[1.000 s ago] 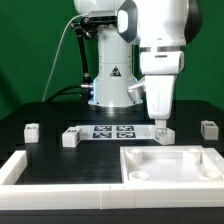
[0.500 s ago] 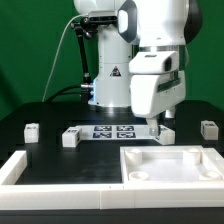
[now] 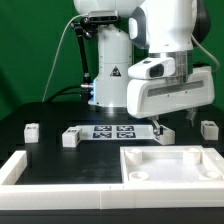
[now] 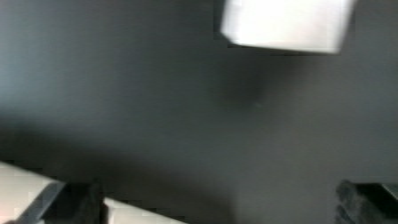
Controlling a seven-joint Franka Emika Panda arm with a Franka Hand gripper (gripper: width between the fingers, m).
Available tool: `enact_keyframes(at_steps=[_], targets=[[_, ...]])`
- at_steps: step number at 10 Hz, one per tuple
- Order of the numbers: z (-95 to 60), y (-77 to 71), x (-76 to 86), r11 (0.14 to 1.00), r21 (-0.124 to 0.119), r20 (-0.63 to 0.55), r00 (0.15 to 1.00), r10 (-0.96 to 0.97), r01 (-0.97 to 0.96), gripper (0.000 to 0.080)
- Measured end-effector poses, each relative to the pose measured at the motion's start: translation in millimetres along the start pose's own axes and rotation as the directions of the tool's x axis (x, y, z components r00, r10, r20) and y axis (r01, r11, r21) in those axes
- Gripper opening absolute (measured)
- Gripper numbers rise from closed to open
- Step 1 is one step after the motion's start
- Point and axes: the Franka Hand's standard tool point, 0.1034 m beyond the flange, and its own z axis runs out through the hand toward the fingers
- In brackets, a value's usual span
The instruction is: Assemble one leg
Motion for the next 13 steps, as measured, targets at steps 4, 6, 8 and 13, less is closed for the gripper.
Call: enact_keyframes(at_steps=[4, 6, 8, 13], targets=[[-1.0, -24.9, 6.5, 0.938, 0.024, 0.002, 0.938, 0.346, -0.346, 0.0649], [0.4, -30.1, 4.5, 0.932, 0.028, -0.001, 0.933, 0.36, -0.36, 0.0649], [5.4, -56.8, -9.7, 0.944, 0.033, 0.002, 0.945, 0.328, -0.328, 0.0649], [10.1, -87.4, -23.9, 0.96, 0.031, 0.042, 0.96, 0.277, -0.278, 0.0649]])
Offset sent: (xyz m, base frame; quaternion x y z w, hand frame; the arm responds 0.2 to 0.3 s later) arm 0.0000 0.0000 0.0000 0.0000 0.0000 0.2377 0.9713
